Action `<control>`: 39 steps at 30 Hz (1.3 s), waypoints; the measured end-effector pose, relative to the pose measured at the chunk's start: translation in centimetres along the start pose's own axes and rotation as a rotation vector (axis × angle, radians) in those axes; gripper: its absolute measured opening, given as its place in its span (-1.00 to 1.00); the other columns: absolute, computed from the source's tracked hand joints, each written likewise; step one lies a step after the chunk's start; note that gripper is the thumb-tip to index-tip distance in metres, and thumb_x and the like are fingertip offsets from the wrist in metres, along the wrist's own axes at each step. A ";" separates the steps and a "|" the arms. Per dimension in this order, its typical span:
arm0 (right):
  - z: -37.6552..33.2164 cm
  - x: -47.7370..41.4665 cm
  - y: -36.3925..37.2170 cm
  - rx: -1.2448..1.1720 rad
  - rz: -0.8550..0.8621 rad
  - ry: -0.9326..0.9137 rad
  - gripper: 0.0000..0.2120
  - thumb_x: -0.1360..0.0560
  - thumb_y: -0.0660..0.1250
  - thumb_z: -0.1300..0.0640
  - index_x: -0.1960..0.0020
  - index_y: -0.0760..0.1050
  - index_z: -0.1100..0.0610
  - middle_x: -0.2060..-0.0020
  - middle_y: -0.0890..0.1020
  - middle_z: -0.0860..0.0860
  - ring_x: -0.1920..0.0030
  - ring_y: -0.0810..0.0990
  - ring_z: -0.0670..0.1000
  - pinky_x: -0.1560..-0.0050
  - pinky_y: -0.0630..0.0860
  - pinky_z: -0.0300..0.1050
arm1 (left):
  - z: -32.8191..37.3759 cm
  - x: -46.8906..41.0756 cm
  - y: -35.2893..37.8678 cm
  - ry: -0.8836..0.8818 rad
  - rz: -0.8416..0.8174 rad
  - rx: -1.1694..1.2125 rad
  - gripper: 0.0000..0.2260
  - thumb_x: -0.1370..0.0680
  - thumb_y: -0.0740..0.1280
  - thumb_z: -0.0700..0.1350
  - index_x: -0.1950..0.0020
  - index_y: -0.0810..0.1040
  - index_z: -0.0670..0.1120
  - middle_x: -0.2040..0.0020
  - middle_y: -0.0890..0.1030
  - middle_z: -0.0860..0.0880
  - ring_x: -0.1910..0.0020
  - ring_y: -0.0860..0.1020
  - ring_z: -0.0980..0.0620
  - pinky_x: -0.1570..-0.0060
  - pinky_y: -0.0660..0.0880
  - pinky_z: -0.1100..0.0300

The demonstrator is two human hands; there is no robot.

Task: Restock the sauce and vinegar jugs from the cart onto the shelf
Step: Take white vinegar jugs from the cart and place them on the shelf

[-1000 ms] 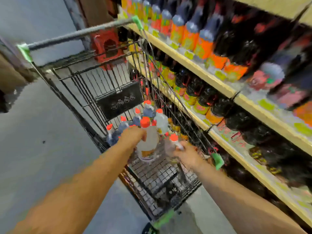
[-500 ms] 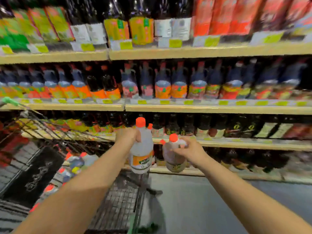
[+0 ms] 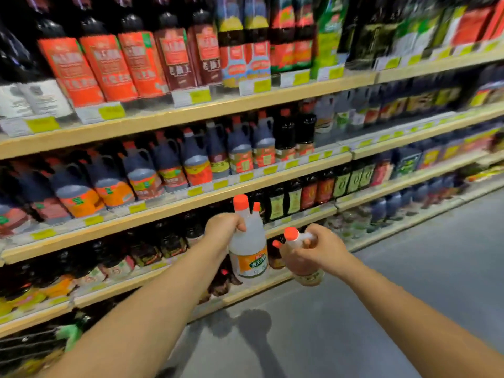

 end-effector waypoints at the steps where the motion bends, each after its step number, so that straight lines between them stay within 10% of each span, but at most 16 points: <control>1: 1.1 -0.3 -1.8 -0.011 0.021 0.013 -0.66 -0.37 0.43 0.10 0.31 0.24 0.03 0.37 0.35 -0.01 0.34 0.33 -0.01 0.35 0.20 -0.14 | 0.9 -0.2 2.0 0.011 -0.020 0.000 -0.70 -0.26 0.28 -0.33 0.48 0.17 -0.09 0.27 0.34 -0.10 0.26 0.32 -0.06 0.35 0.24 0.10; 19: 11.3 -16.3 -20.5 -0.083 0.466 -0.018 -0.67 -0.31 0.49 0.10 0.25 0.38 0.29 0.36 0.36 0.01 0.37 0.33 -0.09 0.38 0.28 -0.33 | 13.3 -14.3 25.7 0.237 -0.304 -0.236 -0.79 -0.03 0.25 -0.18 0.45 0.23 -0.09 0.28 0.34 -0.12 0.28 0.28 -0.05 0.27 0.20 0.05; 29: 13.2 -26.2 -25.6 -0.297 0.447 -0.087 -0.71 -0.27 0.49 0.09 0.21 0.46 -0.23 0.23 0.56 -0.23 0.20 0.51 -0.36 0.29 0.39 -0.52 | 17.2 -22.0 31.3 0.174 -0.262 -0.217 -0.85 0.00 0.25 -0.23 0.60 0.28 -0.07 0.39 0.32 -0.09 0.30 0.29 -0.04 0.31 0.22 0.09; 39: 14.1 -37.3 -28.8 -0.399 0.199 -0.392 -0.67 -0.31 0.49 0.21 0.15 0.46 -0.17 0.07 0.61 -0.20 0.08 0.59 -0.22 0.14 0.51 -0.33 | 18.0 -24.1 34.6 0.103 0.002 -0.171 -0.88 -0.04 0.26 -0.21 0.49 0.36 -0.14 0.34 0.40 -0.10 0.30 0.36 -0.04 0.32 0.27 0.13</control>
Point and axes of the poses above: each hand's wrist, its own x-axis away from the middle knuckle, its own y-axis out of the palm, z = x × y, the point moved 5 cm from there along -x, towards the middle knuckle
